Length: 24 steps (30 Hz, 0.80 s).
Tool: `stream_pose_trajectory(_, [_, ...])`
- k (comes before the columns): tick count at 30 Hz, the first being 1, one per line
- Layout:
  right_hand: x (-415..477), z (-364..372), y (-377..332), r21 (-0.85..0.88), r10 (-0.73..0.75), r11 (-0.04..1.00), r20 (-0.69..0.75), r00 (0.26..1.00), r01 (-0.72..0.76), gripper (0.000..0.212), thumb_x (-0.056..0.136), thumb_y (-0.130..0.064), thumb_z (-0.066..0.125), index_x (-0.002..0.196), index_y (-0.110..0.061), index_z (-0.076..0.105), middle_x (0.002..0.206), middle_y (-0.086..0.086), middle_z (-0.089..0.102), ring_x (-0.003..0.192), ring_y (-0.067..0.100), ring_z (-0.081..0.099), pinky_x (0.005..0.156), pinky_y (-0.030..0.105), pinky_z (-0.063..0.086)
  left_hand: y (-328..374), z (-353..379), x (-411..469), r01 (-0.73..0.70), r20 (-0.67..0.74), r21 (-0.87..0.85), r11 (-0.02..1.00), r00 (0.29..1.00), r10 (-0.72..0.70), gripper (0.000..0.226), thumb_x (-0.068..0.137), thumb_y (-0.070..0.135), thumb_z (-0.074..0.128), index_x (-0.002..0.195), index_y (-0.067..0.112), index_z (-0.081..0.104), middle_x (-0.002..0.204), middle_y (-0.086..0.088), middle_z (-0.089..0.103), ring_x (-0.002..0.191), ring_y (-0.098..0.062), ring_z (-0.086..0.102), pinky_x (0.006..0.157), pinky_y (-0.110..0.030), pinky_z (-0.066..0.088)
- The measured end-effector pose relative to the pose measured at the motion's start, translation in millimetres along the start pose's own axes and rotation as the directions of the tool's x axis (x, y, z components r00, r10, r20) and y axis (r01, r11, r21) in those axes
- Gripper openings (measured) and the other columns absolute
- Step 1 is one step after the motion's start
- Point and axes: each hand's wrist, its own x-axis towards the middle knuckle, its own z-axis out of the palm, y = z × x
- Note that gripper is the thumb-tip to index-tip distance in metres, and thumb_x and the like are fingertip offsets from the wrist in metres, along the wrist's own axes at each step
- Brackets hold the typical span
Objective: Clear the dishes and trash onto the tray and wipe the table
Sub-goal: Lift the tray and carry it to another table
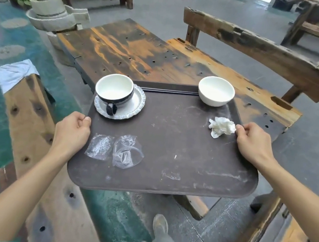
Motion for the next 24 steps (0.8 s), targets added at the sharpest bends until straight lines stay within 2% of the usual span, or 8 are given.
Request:
stream_pose_trajectory(6, [45, 24, 19, 0.022, 0.088, 0.996, -0.028, 0.996, -0.087, 0.034, 0.101, -0.037, 0.044, 0.091, -0.008, 0.060, 0.087, 0.011, 0.066, 0.085, 0.032, 0.056, 0.072, 0.036, 0.036, 19, 57, 60, -0.044, 0.048, -0.001, 0.999, 0.998, 0.044, 0.024, 0.097, 0.028, 0.047, 0.085, 0.011, 0.060, 0.073, -0.005, 0.061, 0.079, -0.030, 0.055, 0.071, -0.036, 0.035])
stream_pose_trajectory(10, [78, 44, 36, 0.053, 0.149, 0.988, -0.062, 0.987, -0.146, 0.033, 0.101, -0.036, 0.045, 0.093, -0.008, 0.060, 0.088, 0.010, 0.066, 0.090, 0.033, 0.058, 0.074, 0.035, 0.035, 39, 102, 102, -0.064, 0.070, -0.027, 0.998, 0.995, 0.065, 0.021, 0.097, 0.028, 0.048, 0.090, 0.013, 0.060, 0.069, 0.005, 0.058, 0.080, -0.028, 0.054, 0.074, -0.035, 0.035])
stream_pose_trajectory(12, [94, 55, 46, 0.070, 0.192, 0.980, -0.083, 0.978, -0.186, 0.032, 0.101, -0.036, 0.046, 0.097, -0.008, 0.060, 0.090, 0.010, 0.067, 0.092, 0.033, 0.059, 0.074, 0.034, 0.035, 48, 124, 123, -0.085, 0.087, -0.043, 0.995, 0.992, 0.088, 0.021, 0.097, 0.029, 0.047, 0.092, 0.012, 0.060, 0.070, 0.005, 0.059, 0.080, -0.028, 0.054, 0.075, -0.035, 0.037])
stream_pose_trajectory(18, [128, 81, 72, 0.135, 0.305, 0.948, -0.131, 0.943, -0.288, 0.028, 0.101, -0.032, 0.047, 0.101, -0.007, 0.060, 0.083, 0.004, 0.063, 0.084, 0.026, 0.055, 0.074, 0.034, 0.036, 71, 191, 177, -0.147, 0.140, -0.051, 0.988, 0.978, 0.153, 0.021, 0.098, 0.027, 0.047, 0.092, 0.011, 0.059, 0.069, 0.001, 0.058, 0.077, -0.030, 0.054, 0.074, -0.036, 0.039])
stream_pose_trajectory(24, [135, 116, 107, 0.141, 0.431, 0.901, -0.172, 0.886, -0.411, 0.027, 0.102, -0.029, 0.047, 0.102, -0.006, 0.060, 0.085, 0.009, 0.068, 0.086, 0.034, 0.062, 0.074, 0.036, 0.039, 81, 258, 212, -0.209, 0.217, -0.043, 0.977, 0.953, 0.213, 0.020, 0.099, 0.025, 0.048, 0.093, 0.009, 0.058, 0.069, -0.003, 0.059, 0.074, -0.029, 0.055, 0.073, -0.034, 0.037])
